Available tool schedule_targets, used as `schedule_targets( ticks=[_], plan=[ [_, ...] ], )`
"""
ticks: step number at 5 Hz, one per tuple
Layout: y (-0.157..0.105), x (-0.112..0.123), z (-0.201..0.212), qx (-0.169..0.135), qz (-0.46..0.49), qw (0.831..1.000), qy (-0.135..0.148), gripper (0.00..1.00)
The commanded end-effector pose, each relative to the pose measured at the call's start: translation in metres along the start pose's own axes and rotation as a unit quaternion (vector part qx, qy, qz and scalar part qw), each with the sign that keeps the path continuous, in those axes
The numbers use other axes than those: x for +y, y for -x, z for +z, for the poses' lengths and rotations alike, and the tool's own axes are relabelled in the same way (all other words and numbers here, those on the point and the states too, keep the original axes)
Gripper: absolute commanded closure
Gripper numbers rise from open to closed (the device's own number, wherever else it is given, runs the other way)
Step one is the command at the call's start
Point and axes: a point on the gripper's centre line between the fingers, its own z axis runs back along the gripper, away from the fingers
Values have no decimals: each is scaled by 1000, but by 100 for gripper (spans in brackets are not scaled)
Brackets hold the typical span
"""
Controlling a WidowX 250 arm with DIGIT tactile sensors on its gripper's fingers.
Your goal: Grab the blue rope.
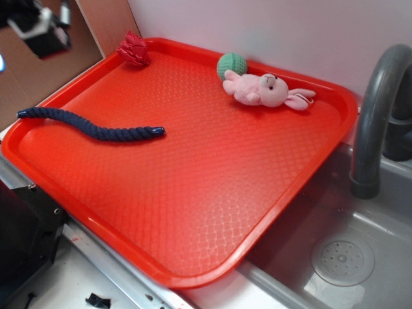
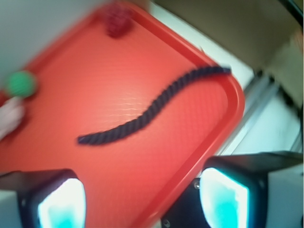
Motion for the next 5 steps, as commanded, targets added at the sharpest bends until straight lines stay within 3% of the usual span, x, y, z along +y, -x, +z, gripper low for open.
schedule_targets(
  ticks=[1,2,4,5],
  plan=[
    [-24,15,-62,-8,248,968,-37,0],
    [-29,20,-90,-38,321,945,-55,0],
    [-37,21,-123,-40,335,941,-24,0],
    [-37,21,-130,-46,324,945,-23,0]
  ],
)
